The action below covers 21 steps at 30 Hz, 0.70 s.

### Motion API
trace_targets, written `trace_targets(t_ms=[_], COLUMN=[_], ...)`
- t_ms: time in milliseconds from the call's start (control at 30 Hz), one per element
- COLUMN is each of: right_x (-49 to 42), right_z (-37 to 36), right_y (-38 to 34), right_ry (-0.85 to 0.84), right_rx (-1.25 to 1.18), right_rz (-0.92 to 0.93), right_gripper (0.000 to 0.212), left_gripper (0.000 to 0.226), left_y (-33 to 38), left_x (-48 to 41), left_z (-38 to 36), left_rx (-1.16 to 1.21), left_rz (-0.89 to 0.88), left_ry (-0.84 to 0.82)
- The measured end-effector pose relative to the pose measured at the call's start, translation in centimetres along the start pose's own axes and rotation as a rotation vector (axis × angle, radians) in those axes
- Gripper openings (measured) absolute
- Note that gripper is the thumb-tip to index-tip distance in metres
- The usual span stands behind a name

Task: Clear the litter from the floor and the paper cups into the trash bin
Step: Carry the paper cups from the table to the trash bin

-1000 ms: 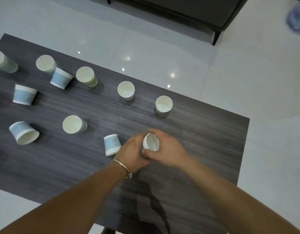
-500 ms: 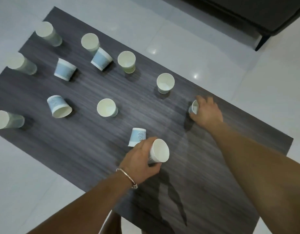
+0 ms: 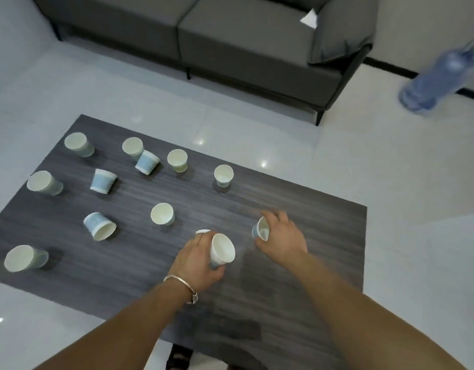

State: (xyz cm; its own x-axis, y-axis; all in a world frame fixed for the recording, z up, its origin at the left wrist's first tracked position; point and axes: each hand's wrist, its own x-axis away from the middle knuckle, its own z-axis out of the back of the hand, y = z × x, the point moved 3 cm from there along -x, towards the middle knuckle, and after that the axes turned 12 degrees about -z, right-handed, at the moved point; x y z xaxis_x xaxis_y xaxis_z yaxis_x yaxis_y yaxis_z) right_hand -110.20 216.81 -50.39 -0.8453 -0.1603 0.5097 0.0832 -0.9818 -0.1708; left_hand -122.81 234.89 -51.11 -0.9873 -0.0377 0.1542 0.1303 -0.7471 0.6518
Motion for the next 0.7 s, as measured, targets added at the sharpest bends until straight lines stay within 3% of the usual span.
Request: trace_targets(t_ms=[200,367,533,700], right_x=[12.4,24.1,36.0,48.5], right_z=[3.7,2.7,0.9,-2.9], right_y=[3.6,7.8,15.1,23.4], right_ry=[0.092,0.163,0.278,0.382], right_rx=[-0.033,-0.157,-0.295,-0.431], right_rz=[-0.165,-0.322,-0.521,-0.752], right_gripper=[0.067,0.057,0.058,0.066], left_gripper=[0.059,0.08,0.068,0.069], left_y=[6.3,12.2,21.0,32.2], left_x=[4.3,7.2,10.2,16.3], left_z=[3.2,2.5,-1.8,-8.8], left_rx=[-0.043,-0.048,-0.004,-0.109], left_rz=[-0.239,-0.412,-0.587,-0.804], left_ry=[-0.023,-0.167,-0.304,-0.387])
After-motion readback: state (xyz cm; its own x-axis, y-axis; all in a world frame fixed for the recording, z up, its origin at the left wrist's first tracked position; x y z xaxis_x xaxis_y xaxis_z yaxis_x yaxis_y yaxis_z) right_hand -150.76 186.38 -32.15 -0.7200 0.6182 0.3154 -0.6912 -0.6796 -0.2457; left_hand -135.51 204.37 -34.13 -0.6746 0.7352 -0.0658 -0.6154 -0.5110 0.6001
